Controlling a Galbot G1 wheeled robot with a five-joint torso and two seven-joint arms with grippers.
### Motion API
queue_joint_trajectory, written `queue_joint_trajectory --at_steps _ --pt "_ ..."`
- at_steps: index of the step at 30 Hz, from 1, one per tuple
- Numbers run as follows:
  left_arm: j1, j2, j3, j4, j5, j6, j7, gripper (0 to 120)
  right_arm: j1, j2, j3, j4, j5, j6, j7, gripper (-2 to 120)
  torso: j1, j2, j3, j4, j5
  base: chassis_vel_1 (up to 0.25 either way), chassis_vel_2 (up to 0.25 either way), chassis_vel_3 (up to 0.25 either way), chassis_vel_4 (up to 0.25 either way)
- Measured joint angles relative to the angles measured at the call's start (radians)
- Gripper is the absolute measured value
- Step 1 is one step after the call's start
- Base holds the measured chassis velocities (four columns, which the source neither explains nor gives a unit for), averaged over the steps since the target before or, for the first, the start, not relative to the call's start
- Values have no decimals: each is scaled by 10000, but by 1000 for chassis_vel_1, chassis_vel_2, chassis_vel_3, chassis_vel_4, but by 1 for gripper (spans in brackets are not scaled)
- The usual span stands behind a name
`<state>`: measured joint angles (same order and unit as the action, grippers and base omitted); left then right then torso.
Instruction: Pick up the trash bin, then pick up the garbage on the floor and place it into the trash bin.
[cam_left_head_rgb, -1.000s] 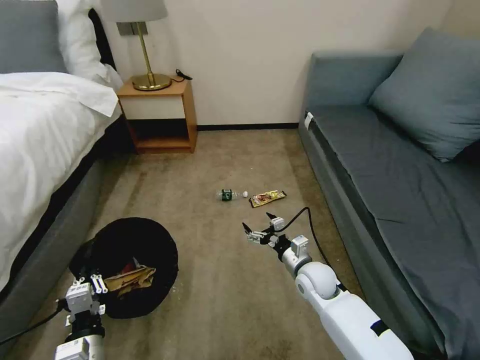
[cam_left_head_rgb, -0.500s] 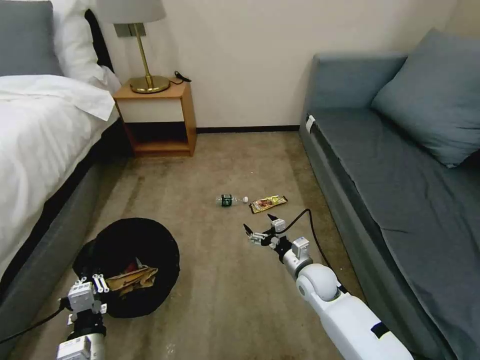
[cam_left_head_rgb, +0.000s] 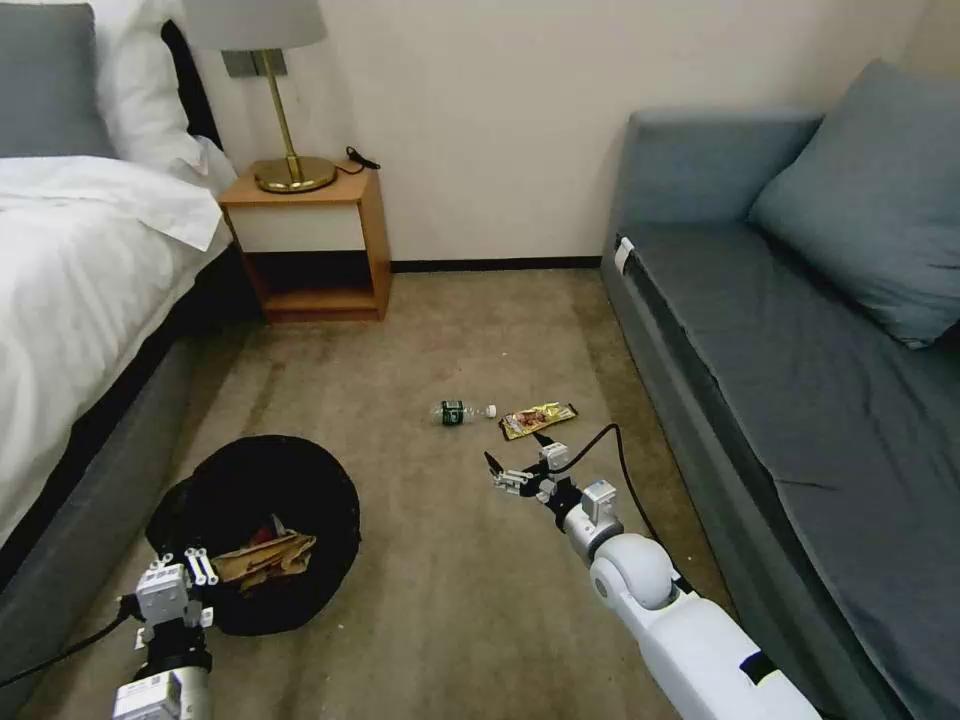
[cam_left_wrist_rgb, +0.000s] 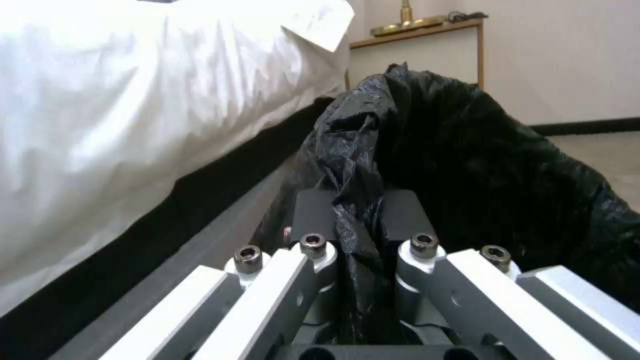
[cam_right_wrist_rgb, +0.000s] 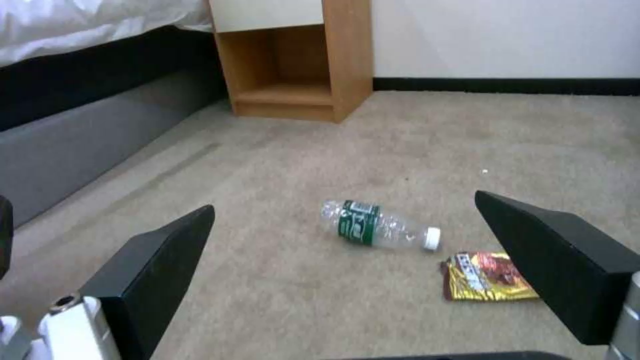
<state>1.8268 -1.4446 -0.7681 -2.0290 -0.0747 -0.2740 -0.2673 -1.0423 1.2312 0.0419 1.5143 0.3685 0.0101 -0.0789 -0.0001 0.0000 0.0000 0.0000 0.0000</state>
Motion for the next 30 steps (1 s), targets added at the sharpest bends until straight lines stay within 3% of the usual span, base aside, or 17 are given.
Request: queue_joint_trajectory --at_steps 30 --pt "-1 -146 48 318 186 -344 19 7 -64 77 38 -172 -244 232 -59 100 1 0 0 0 0 -114 109 111 -112"
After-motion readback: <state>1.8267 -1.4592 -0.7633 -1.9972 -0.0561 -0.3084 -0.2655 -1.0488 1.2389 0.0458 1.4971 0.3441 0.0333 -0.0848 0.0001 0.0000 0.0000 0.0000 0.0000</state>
